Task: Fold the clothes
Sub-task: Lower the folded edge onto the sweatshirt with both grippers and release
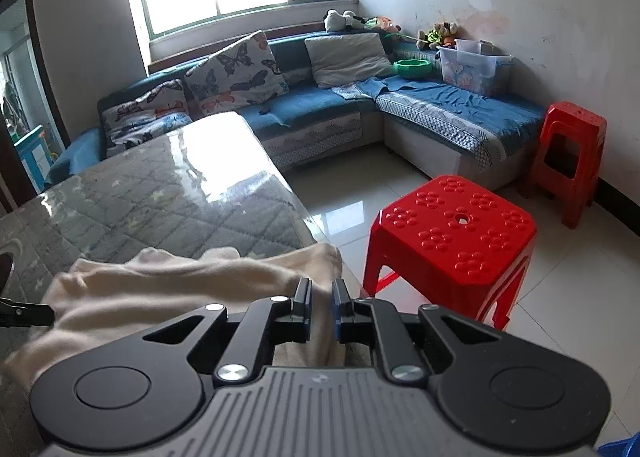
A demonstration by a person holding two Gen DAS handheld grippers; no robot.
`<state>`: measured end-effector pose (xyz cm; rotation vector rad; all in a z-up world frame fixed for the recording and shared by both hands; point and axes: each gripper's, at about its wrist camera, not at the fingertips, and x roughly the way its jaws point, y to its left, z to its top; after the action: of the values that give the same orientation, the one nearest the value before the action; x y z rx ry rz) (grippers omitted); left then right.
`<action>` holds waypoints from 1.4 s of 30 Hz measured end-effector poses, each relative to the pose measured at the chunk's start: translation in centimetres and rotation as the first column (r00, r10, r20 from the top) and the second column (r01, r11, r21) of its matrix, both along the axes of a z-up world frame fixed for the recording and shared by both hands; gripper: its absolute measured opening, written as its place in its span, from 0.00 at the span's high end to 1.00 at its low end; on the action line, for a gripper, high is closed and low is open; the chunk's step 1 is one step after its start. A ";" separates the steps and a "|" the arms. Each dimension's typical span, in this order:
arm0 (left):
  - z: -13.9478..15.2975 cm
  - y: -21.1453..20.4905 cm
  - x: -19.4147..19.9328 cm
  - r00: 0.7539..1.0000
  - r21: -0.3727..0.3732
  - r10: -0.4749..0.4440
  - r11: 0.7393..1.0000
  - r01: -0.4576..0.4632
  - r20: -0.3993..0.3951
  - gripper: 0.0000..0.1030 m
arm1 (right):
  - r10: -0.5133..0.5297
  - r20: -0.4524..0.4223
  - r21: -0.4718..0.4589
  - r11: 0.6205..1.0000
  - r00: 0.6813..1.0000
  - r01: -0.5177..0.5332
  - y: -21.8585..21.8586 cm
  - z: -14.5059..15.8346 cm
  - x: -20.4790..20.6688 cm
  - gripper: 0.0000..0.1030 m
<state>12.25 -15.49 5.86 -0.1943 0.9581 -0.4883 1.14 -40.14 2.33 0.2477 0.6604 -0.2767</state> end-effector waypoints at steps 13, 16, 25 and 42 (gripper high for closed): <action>0.9 -2.1 0.2 0.997 0.029 -0.047 0.999 0.045 0.067 0.55 | 0.152 -0.004 -0.010 0.988 0.988 -0.152 4.4 0.3 3.7 0.90; 0.9 -2.3 0.2 0.995 0.031 -0.063 0.998 0.061 0.075 0.55 | 0.193 -0.028 -0.018 0.981 0.981 -0.194 5.7 -0.4 5.0 0.90; 0.8 -3.1 -0.4 0.986 0.073 -0.119 0.991 0.111 0.117 0.55 | 0.215 -0.053 -0.012 0.976 0.975 -0.216 6.3 -1.7 7.3 0.90; 0.2 -3.4 -0.7 0.984 0.108 -0.130 0.987 0.117 0.122 0.52 | 0.285 -0.047 -0.025 0.958 0.957 -0.287 8.3 -1.4 7.9 0.84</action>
<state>11.51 -18.84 6.07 -0.0114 0.8690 -0.5589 9.02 -31.81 0.90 0.1132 0.7248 -0.0144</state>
